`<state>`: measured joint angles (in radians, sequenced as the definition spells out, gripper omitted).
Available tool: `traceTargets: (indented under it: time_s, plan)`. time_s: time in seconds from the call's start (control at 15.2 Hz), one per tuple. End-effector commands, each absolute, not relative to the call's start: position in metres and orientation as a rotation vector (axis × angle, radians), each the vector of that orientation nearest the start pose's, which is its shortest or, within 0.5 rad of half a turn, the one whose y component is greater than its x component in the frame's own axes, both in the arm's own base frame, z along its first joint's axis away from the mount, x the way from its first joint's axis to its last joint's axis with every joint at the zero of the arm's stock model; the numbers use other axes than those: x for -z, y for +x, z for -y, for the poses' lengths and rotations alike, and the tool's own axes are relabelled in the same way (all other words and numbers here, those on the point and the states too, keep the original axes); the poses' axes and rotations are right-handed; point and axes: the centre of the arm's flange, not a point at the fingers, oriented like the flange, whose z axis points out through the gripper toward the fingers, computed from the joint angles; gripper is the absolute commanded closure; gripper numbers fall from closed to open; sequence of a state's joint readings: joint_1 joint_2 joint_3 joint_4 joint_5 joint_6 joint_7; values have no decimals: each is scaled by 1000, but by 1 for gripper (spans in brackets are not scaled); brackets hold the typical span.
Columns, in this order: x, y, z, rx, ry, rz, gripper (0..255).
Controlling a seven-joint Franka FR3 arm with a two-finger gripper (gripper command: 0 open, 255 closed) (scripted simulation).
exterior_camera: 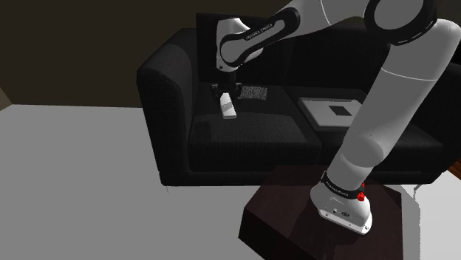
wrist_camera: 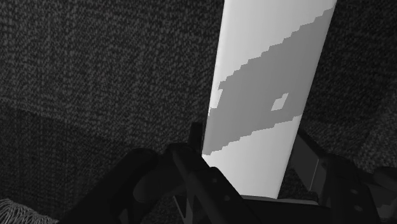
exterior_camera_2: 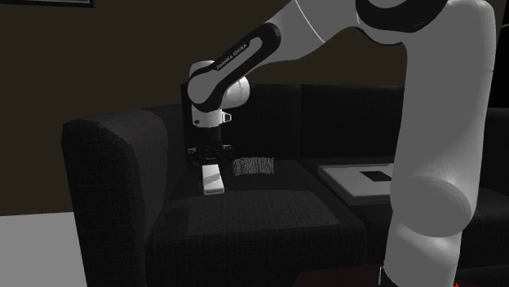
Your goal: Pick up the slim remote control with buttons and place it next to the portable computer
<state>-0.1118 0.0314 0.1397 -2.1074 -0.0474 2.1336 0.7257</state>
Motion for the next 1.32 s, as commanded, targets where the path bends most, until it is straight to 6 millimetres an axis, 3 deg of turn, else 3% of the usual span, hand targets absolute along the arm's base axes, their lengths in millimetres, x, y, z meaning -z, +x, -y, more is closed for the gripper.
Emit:
traceTargets:
  time_s: [0.0,0.53,1.25]
  plan:
    - [-413,548,-13,14,-2999,-1048,255]
    - [-452,548,-13,14,-2999,-1048,255]
    - [-452,483,117,14,-2999,-1048,255]
